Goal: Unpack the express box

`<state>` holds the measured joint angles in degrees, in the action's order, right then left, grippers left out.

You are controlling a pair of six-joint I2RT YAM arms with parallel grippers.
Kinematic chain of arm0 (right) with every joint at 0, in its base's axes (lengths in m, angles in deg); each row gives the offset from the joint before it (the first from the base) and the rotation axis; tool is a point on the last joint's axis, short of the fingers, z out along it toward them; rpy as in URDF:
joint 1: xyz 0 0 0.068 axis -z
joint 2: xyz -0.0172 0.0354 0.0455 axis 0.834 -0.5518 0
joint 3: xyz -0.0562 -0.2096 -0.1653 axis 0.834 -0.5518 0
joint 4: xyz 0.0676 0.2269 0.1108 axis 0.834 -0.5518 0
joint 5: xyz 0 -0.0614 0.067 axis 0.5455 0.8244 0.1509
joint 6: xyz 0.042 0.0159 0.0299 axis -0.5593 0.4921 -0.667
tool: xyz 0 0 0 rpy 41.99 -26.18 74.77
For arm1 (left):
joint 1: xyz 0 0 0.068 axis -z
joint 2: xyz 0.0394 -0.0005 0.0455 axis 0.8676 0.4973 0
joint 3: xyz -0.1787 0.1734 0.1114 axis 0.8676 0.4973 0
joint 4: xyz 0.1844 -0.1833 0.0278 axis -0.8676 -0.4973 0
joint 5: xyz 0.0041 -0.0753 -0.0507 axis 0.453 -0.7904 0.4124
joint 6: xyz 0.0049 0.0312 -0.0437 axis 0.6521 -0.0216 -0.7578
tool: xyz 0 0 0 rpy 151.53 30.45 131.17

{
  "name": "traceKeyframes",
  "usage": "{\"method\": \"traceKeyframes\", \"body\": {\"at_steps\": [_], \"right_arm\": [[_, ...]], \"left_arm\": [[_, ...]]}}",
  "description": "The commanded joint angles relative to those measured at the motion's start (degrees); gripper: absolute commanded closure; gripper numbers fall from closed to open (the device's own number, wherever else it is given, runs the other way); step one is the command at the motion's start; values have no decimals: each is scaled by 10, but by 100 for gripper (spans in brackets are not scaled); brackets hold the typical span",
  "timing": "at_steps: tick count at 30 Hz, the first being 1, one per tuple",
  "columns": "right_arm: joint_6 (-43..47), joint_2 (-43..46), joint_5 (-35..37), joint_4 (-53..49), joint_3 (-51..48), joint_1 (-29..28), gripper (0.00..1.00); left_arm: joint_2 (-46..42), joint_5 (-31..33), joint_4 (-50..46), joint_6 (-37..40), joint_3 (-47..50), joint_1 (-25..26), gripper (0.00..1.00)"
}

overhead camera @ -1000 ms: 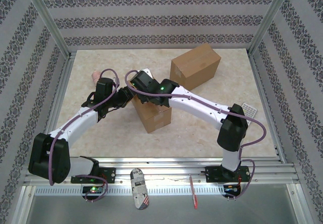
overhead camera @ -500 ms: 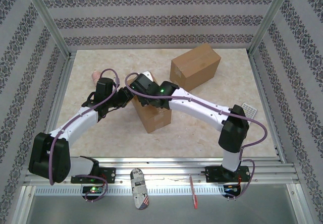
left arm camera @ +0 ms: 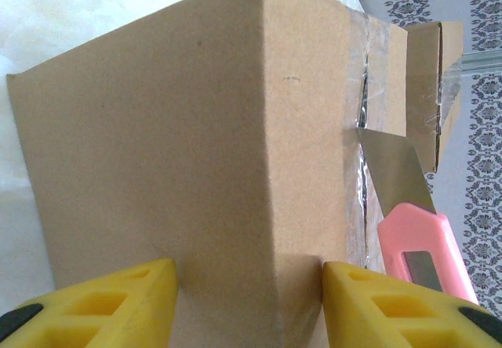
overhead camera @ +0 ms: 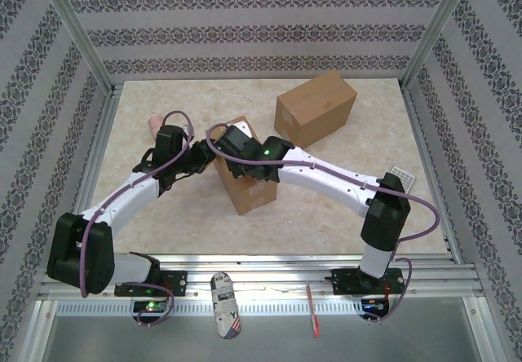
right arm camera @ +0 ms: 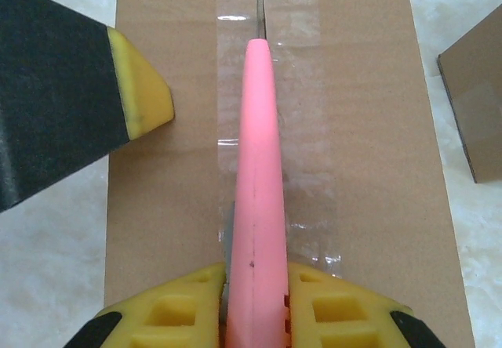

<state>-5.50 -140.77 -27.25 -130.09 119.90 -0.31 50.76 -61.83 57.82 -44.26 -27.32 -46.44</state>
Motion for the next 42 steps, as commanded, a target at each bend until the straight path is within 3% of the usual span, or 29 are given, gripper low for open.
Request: {"method": "traceKeyframes", "body": {"at_steps": [1,42], "right_arm": [[-15,10,-26,-85,-27,-8,100],[-68,69,-22,-157,-77,-48,100]], "left_arm": [[23,33,-39,-6,21,-9,50],[38,40,-51,-3,19,-11,50]]}}
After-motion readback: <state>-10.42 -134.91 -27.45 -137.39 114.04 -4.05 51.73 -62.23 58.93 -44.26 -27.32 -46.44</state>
